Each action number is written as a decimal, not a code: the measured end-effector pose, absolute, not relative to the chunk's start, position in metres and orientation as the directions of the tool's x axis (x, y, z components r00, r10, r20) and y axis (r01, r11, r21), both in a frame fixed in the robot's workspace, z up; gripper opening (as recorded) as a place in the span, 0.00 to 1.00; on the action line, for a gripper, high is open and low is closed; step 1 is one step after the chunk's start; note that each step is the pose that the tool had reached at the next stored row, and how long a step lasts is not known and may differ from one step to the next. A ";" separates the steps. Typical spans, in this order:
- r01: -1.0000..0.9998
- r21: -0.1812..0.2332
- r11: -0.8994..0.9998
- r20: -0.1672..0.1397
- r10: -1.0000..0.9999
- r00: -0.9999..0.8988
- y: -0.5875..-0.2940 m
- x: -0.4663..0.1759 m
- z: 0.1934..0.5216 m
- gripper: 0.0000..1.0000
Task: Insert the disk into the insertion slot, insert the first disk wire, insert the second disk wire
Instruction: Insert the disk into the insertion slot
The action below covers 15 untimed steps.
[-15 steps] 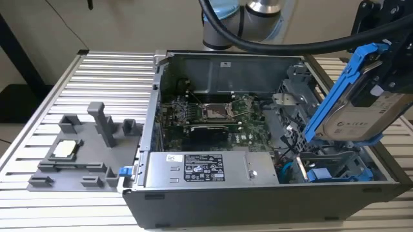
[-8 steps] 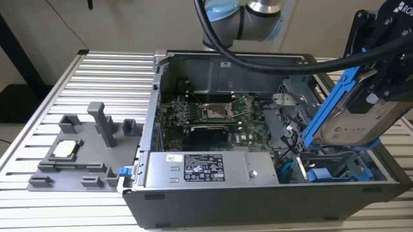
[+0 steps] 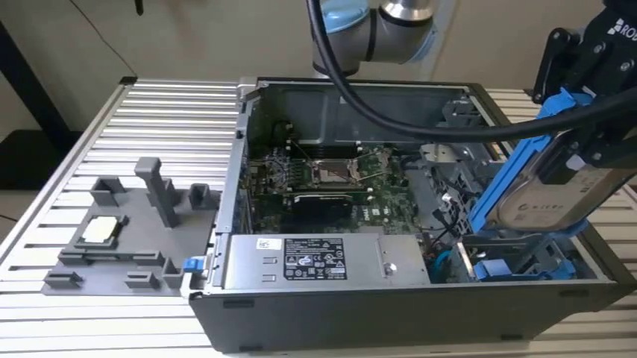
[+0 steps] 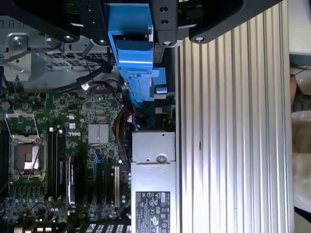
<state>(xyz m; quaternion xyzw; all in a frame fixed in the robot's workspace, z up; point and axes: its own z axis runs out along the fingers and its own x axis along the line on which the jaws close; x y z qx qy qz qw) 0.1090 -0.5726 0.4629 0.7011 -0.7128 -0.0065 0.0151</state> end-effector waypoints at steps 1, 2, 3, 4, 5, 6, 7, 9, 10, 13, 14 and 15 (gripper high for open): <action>-0.999 0.030 0.016 0.013 -1.000 -0.016 -0.573 0.110 0.462 0.33; -0.999 0.030 0.016 0.013 -1.000 -0.015 -0.573 0.111 0.460 0.33; -0.999 0.030 0.015 0.013 -1.000 -0.015 -0.573 0.112 0.459 0.33; -0.999 0.030 0.015 0.013 -1.000 -0.014 -0.573 0.113 0.458 0.33; -0.999 0.030 0.014 0.012 -1.000 -0.013 -0.573 0.114 0.456 0.33; -0.999 0.030 0.013 0.013 -1.000 -0.013 -0.573 0.115 0.454 0.33; -0.999 0.030 0.012 0.013 -1.000 -0.012 -0.573 0.115 0.453 0.33; -0.999 0.030 0.011 0.013 -1.000 -0.010 -0.573 0.116 0.449 0.33; -1.000 0.030 0.010 0.013 -1.000 -0.009 -0.573 0.116 0.448 0.33; -1.000 0.027 0.008 0.012 -1.000 -0.008 -0.573 0.116 0.443 0.33; -1.000 0.027 0.007 0.012 -1.000 -0.007 -0.573 0.116 0.441 0.33; -1.000 0.026 0.005 0.013 -1.000 -0.005 -0.573 0.117 0.440 0.33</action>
